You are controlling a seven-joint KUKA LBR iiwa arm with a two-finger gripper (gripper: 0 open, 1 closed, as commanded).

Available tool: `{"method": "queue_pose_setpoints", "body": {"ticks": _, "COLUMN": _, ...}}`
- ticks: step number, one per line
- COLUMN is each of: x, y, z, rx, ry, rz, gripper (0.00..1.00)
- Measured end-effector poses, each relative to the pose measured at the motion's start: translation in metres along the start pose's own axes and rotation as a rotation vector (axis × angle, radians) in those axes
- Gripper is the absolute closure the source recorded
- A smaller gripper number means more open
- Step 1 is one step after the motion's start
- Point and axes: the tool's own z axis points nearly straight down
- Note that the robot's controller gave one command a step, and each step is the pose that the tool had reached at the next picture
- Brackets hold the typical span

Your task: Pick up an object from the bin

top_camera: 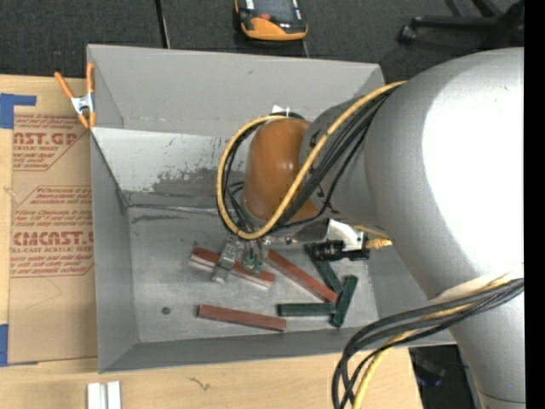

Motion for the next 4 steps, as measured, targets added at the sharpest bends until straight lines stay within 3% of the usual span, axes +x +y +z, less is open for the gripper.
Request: {"method": "queue_pose_setpoints", "body": {"ticks": 4, "x": 0.002, "y": -0.001, "z": -0.065, "rx": 0.003, "ry": 0.005, "rz": 0.000, "gripper": 1.00}}
